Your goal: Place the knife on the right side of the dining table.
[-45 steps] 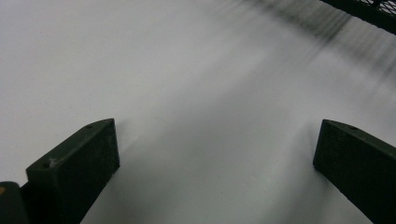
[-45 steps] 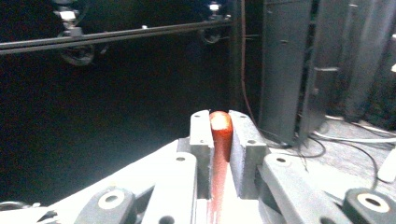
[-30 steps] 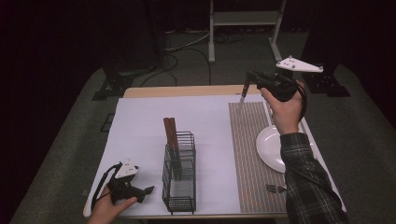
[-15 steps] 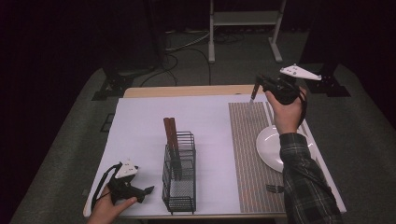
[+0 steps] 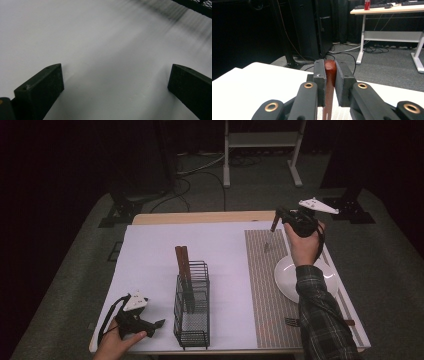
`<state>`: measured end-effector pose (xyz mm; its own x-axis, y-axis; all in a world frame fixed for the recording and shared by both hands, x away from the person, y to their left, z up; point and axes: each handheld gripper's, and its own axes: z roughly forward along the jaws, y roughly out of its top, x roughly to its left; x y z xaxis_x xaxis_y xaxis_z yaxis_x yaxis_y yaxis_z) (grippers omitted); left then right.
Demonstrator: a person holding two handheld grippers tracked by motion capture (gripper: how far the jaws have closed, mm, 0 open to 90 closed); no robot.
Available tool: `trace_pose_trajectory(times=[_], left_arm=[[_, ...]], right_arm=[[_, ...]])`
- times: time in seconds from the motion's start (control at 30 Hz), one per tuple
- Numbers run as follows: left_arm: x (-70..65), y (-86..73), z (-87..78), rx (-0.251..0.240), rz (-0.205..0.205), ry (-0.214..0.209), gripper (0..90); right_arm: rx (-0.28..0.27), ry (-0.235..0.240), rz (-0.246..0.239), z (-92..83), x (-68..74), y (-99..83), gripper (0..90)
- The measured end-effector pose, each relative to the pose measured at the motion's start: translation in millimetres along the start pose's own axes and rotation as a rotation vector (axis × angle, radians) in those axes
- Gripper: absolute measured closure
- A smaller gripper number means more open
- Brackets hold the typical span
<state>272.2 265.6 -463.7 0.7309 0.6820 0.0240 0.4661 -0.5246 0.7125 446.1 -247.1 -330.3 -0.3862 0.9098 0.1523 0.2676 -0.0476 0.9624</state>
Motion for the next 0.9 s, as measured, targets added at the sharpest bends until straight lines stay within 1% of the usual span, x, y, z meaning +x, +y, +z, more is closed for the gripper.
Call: trace_pose_trajectory(times=[0.13,0.37,0.53,0.67,0.77,0.9], left_arm=[[0.0,0.0,0.0,0.0,0.0,0.0,0.0],[0.0,0.0,0.0,-0.001,0.0,0.0,0.0],[0.0,0.0,0.0,0.0,-0.001,0.0,0.0],[0.0,0.0,0.0,0.0,0.0,0.0,0.0],[0.0,0.0,0.0,0.0,0.0,0.0,0.0],[0.0,0.0,0.1,0.0,-0.001,0.0,0.0]], right_arm=[[0.003,-0.001,0.013,1.4,-1.4,-3.1,79.4],[0.001,-0.006,0.022,2.7,-3.1,-6.0,79.2],[0.006,-0.022,0.013,0.6,-7.7,-5.7,76.6],[0.009,-0.034,0.009,-1.3,-10.6,-5.9,76.2],[0.014,-0.054,-0.002,-4.1,-14.5,-7.4,75.3],[0.017,-0.064,-0.004,-6.6,-18.6,-8.1,75.2]])
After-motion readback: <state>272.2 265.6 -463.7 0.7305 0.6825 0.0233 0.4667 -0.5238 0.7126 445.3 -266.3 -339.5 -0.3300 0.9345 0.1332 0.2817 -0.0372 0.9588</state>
